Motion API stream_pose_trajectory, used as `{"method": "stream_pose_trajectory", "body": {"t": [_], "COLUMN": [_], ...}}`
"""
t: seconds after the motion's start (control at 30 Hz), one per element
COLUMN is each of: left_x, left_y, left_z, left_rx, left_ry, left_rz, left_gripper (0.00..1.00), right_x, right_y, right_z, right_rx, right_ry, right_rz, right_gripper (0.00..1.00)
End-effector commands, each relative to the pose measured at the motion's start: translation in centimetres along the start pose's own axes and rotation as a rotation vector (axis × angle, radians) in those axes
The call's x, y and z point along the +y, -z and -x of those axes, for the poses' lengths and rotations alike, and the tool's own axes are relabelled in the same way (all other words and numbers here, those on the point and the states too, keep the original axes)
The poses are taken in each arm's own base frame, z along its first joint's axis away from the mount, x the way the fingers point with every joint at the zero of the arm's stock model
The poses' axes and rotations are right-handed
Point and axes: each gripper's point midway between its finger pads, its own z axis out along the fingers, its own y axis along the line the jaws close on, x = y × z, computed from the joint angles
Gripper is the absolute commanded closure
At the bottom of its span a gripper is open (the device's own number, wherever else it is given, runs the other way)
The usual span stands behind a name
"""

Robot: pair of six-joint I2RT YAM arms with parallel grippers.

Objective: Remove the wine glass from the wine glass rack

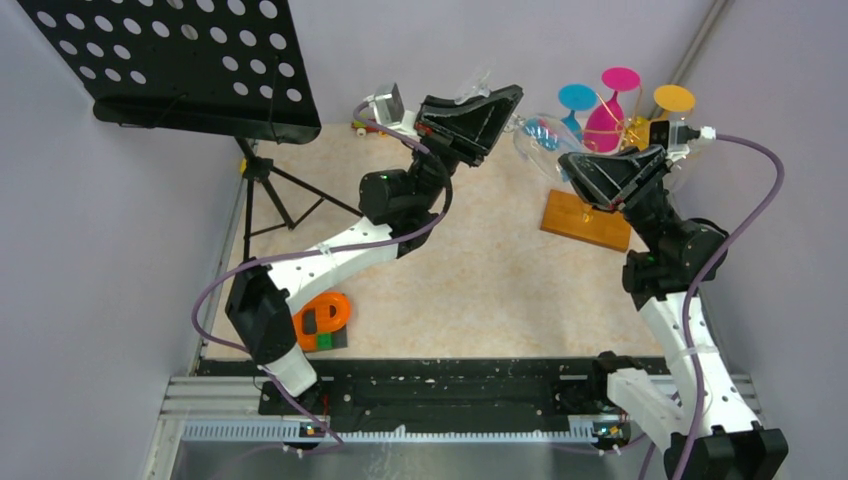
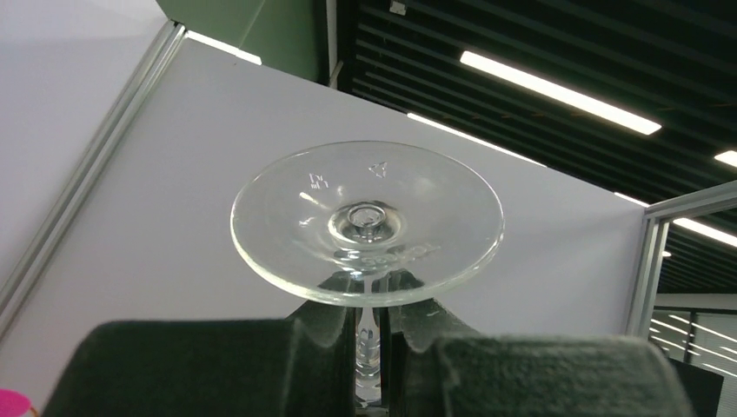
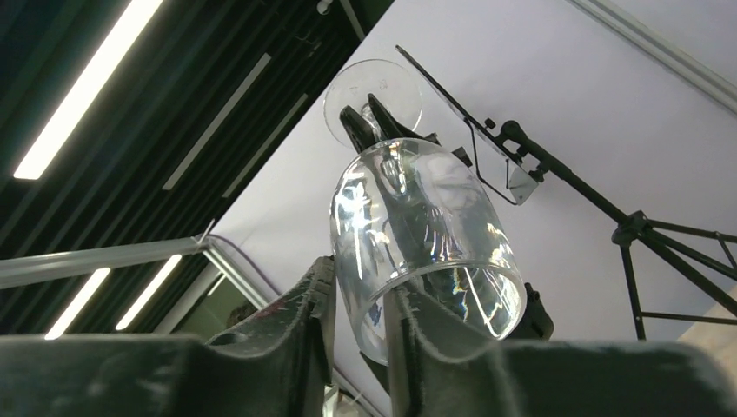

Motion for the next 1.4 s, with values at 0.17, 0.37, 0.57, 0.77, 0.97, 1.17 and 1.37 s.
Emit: {"method": "stream_pose_trajectory", "body": {"t": [0.17, 0.37, 0.57, 0.77, 0.97, 1.17, 1.37], "left_x": [-2.9, -2.4, -2.1, -0.8, 4.9, 7.7, 8.5], "left_y": [-0.2, 0.7, 2.0, 3.8, 9.2, 16.6, 21.5], "left_z": [1.8, 2.5, 2.8, 2.5, 1.5, 1.9, 3.5], "left_rx": [-0.067, -0.093, -0.087, -0.021, 0.109, 0.283, 0.590], "left_ry": [-0.004, -0.020, -0.066, -0.131, -0.158, -0.372, -0.699], "left_rz": [-0.111, -0.070, -0.023, 0.086, 0.490, 0.740, 0.860], "left_gripper": [0.85, 0.43, 0.28, 0.24, 0.30, 0.34, 0.31], "right_x": [4.0, 3.2, 2.4, 1.3, -1.6, -6.1, -12.9], "right_y": [-0.9, -1.6, -2.3, -3.2, -4.1, -4.8, -4.4], "right_z": [-0.2, -0.1, 0.3, 1.2, 2.6, 3.2, 1.4], "right_rx": [-0.013, -0.017, -0.031, -0.053, -0.058, 0.016, 0.180], "right_ry": [0.088, 0.098, 0.136, 0.219, 0.364, 0.501, 0.619], "right_rz": [0.143, 0.130, 0.094, 0.021, -0.144, -0.366, -0.648], "right_gripper": [1.00, 1.00, 1.00, 1.00, 1.00, 1.00, 1.00]}}
